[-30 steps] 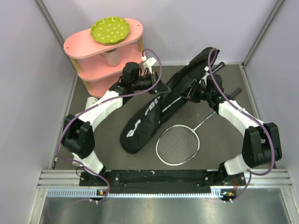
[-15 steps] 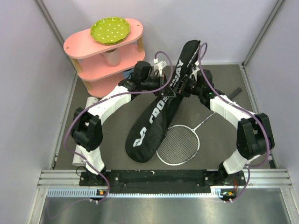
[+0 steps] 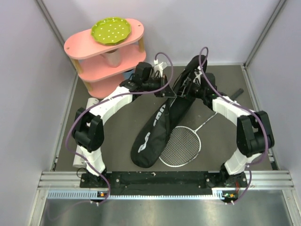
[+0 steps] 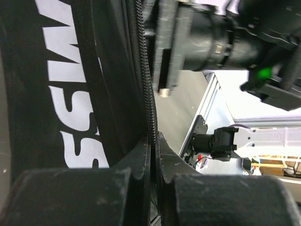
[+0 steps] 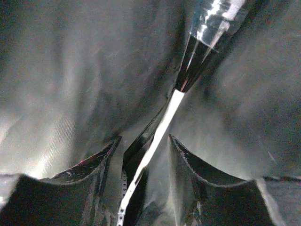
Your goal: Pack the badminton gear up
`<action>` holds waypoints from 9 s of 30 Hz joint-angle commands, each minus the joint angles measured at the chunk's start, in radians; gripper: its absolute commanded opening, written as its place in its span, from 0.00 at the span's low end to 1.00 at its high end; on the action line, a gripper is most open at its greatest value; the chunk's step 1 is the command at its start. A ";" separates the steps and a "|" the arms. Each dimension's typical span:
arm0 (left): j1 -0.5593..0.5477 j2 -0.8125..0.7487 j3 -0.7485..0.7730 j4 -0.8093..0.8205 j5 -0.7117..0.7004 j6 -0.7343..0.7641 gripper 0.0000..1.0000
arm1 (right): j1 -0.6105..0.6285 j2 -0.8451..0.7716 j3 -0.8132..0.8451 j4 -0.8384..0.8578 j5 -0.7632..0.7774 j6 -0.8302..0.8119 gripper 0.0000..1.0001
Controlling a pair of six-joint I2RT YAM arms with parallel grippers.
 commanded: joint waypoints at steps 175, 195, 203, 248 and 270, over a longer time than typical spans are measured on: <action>0.052 -0.187 -0.204 0.566 0.245 -0.392 0.00 | -0.042 -0.470 -0.479 0.275 0.038 0.175 0.36; 0.049 -0.178 -0.173 0.452 0.229 -0.301 0.00 | -0.162 -0.467 -0.313 0.129 0.125 0.115 0.18; -0.004 -0.152 -0.112 0.430 0.214 -0.297 0.00 | -0.021 -0.297 -0.334 0.309 0.056 0.249 0.00; -0.046 0.164 0.244 -0.166 -0.298 0.098 0.16 | 0.117 -0.166 -0.411 0.349 0.160 0.254 0.00; -0.046 0.460 0.597 -0.344 -0.512 0.217 0.78 | 0.119 -0.175 -0.420 0.342 0.177 0.260 0.00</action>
